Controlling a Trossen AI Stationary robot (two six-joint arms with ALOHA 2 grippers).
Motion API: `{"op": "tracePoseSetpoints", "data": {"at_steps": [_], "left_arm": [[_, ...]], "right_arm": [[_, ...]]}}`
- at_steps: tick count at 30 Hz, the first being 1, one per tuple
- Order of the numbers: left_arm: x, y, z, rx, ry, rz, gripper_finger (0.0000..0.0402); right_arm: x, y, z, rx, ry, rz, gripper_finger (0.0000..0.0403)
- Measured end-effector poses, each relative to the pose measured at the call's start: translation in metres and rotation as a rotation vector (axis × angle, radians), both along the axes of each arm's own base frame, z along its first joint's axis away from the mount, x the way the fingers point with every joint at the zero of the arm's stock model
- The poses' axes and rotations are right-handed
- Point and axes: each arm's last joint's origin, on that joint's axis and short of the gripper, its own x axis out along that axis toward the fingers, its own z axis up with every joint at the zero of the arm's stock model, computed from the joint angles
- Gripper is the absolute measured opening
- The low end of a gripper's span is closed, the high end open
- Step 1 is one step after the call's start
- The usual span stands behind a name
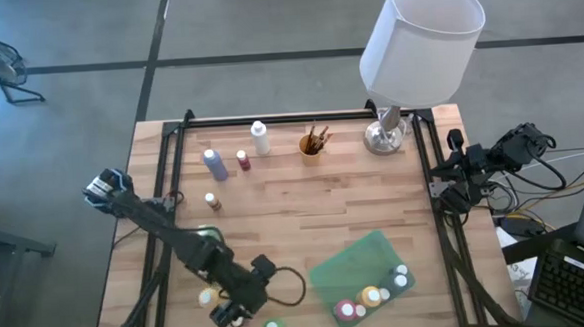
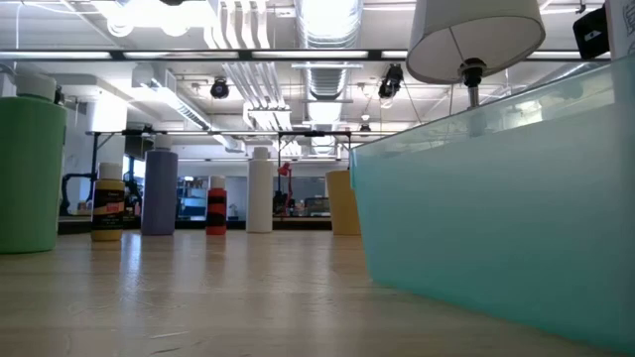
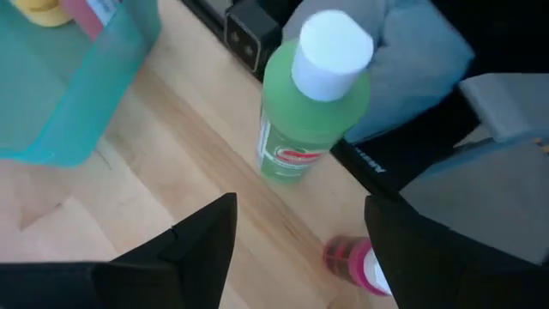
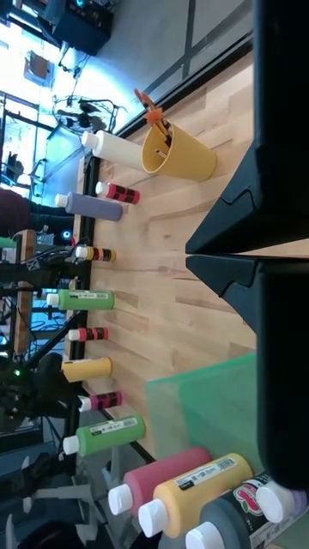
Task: Pick & Place Paint Supplies
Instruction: Put the big green paint bottle into the green bin
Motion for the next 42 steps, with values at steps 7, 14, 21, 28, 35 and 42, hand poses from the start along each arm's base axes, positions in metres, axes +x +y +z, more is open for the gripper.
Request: {"op": "tracePoseSetpoints", "data": {"at_steps": [7, 14, 21, 28, 35, 42], "left_arm": [[0.012, 0.012, 0.000, -0.050, -0.026, -0.075, 0.0282], [0.018, 0.021, -0.011, -0.076, -0.074, -0.130, 0.0289], [0.016, 0.024, -0.017, -0.137, -0.069, -0.160, 0.0288], [0.016, 0.018, -0.003, -0.081, -0.187, -0.131, 0.0284], [0.017, 0.013, 0.001, -0.084, -0.245, -0.123, 0.0284], [0.013, 0.004, 0.004, -0.118, -0.245, -0.138, 0.0284]], "right_arm": [[0.000, 0.000, 0.000, 0.000, 0.000, 0.000, 0.0008], [0.000, 0.000, 0.000, 0.000, 0.000, 0.000, 0.0008], [0.000, 0.000, 0.000, 0.000, 0.000, 0.000, 0.0008], [0.000, 0.000, 0.000, 0.000, 0.000, 0.000, 0.0008], [0.000, 0.000, 0.000, 0.000, 0.000, 0.000, 0.0008], [0.000, 0.000, 0.000, 0.000, 0.000, 0.000, 0.0008]]}}
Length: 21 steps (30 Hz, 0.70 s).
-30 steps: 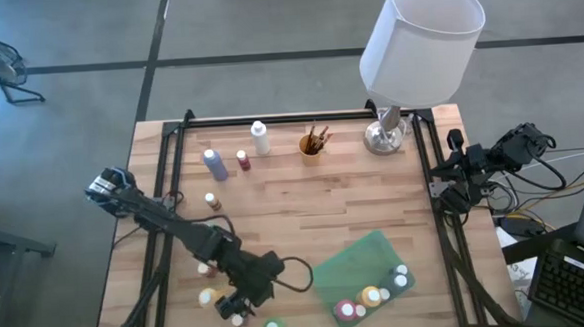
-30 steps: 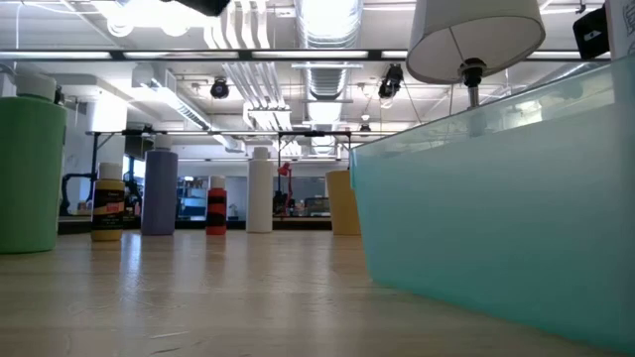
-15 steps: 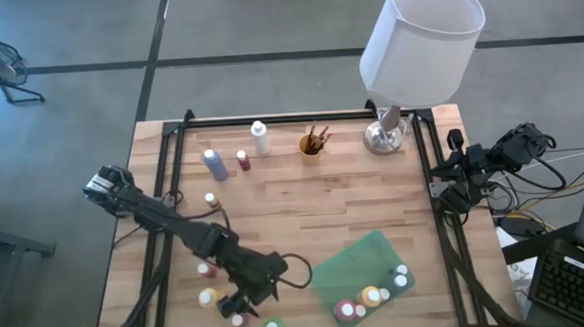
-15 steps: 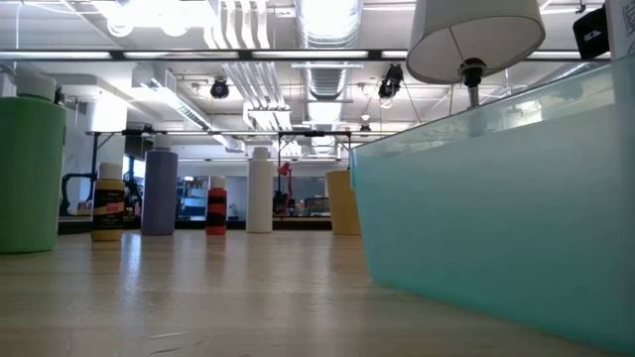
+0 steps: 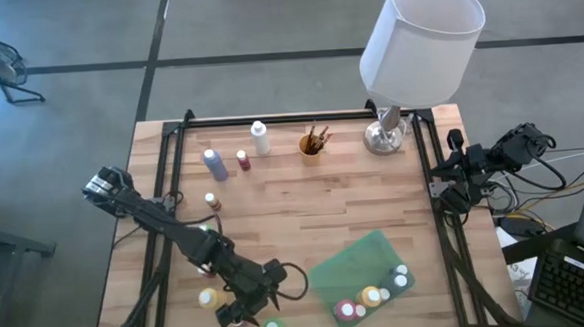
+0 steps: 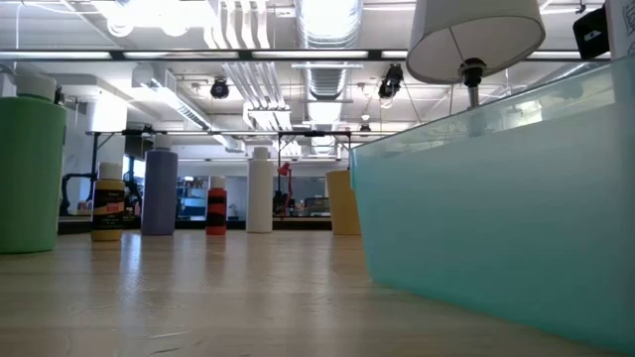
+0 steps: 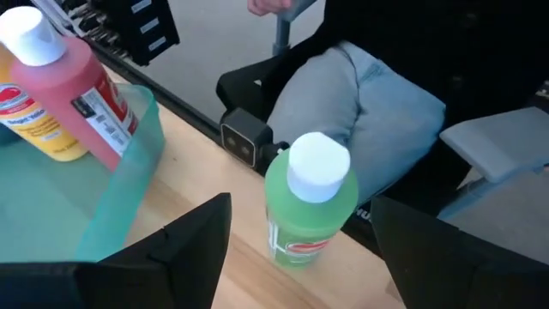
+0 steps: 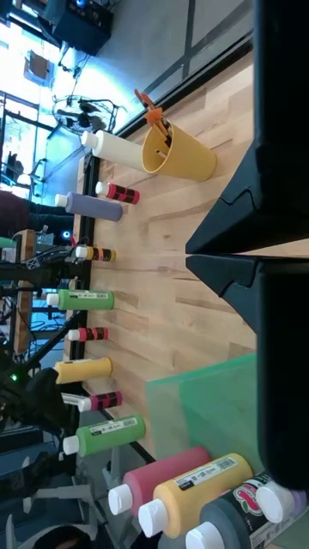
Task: Pick & Place Paint Supplies
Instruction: Put the big green paint bottle into the green bin
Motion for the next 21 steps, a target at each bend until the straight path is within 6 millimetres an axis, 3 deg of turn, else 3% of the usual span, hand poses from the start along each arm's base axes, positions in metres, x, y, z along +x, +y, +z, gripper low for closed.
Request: {"op": "tracePoseSetpoints", "data": {"at_steps": [21], "left_arm": [[0.007, -0.015, -0.010, -0.045, -0.049, -0.040, 0.0284]], "right_arm": [[0.000, 0.000, 0.000, 0.000, 0.000, 0.000, 0.0008]]}}
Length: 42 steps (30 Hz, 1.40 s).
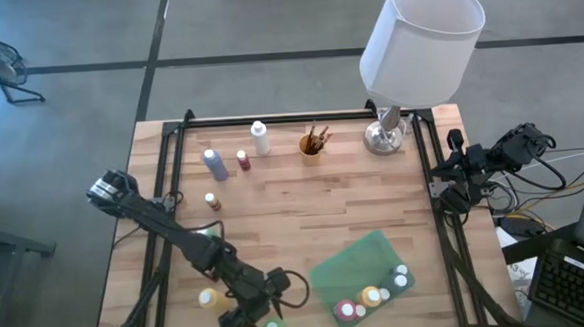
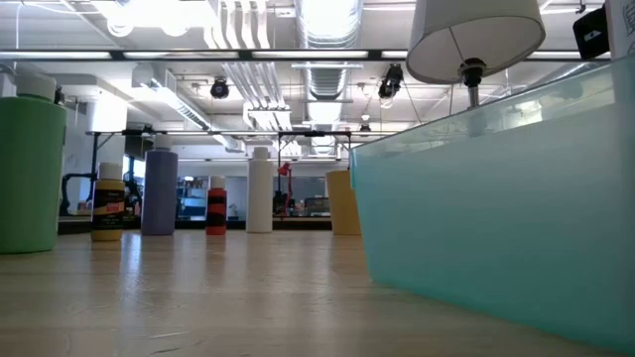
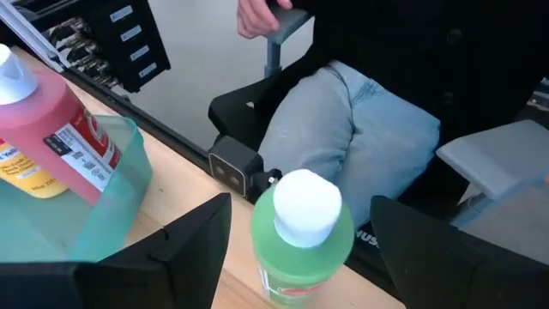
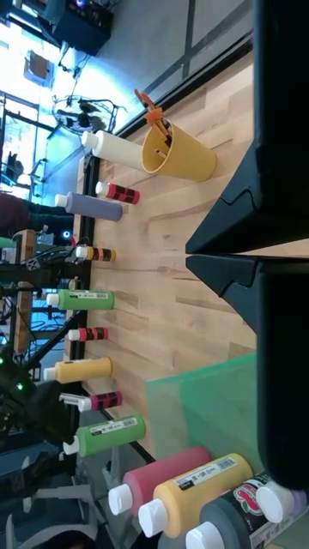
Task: Pick & Place Paint Supplies
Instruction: Put the big green paint bottle into the green bin
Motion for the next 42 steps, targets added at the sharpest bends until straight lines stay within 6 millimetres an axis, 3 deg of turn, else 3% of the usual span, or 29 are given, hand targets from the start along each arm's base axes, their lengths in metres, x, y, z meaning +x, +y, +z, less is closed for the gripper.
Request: {"op": "tracePoseSetpoints", "data": {"at_steps": [21, 33, 42], "left_arm": [[0.007, -0.001, -0.006, -0.037, -0.002, -0.038, 0.0283], [0.011, -0.003, -0.012, -0.070, 0.032, -0.075, 0.0236], [0.016, 0.001, -0.015, -0.097, 0.039, -0.096, 0.0231]], "right_arm": [[0.000, 0.000, 0.000, 0.000, 0.000, 0.000, 0.0008], [0.000, 0.000, 0.000, 0.000, 0.000, 0.000, 0.0008], [0.000, 0.000, 0.000, 0.000, 0.000, 0.000, 0.0008]]}}
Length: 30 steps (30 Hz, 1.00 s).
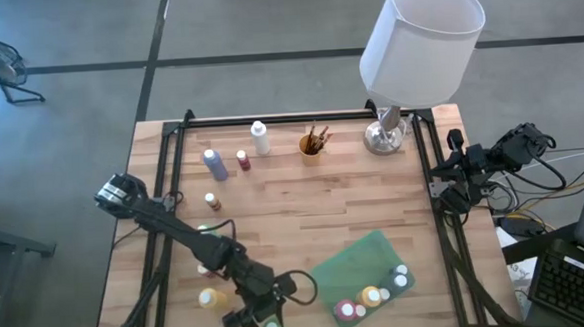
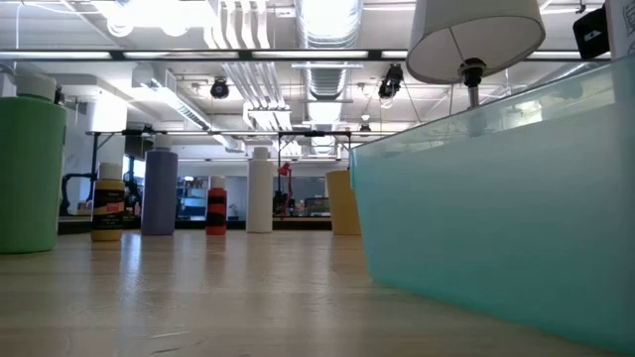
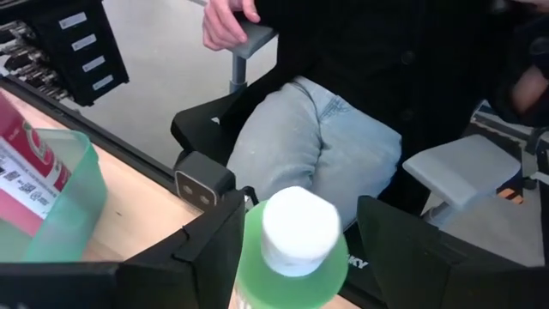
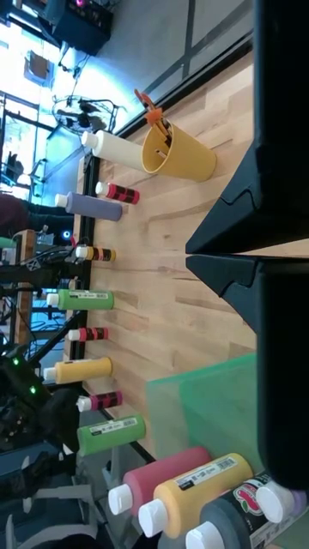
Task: Pick & Place Paint Supplies
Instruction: Put the big green paint bottle into the green bin
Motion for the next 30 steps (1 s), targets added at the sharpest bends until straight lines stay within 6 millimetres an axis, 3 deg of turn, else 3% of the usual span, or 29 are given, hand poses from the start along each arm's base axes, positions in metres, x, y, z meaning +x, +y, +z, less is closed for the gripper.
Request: {"op": "tracePoseSetpoints", "data": {"at_steps": [15, 30], "left_arm": [[0.0012, 0.0022, 0.0001, 0.005, -0.008, 0.000, 0.0226], [0.0037, 0.0027, -0.0039, 0.007, 0.002, 0.000, 0.0144]], "right_arm": [[0.0000, 0.0000, 0.0000, 0.000, 0.000, 0.000, 0.0008], [0.0000, 0.0000, 0.0000, 0.000, 0.000, 0.000, 0.0008]]}}
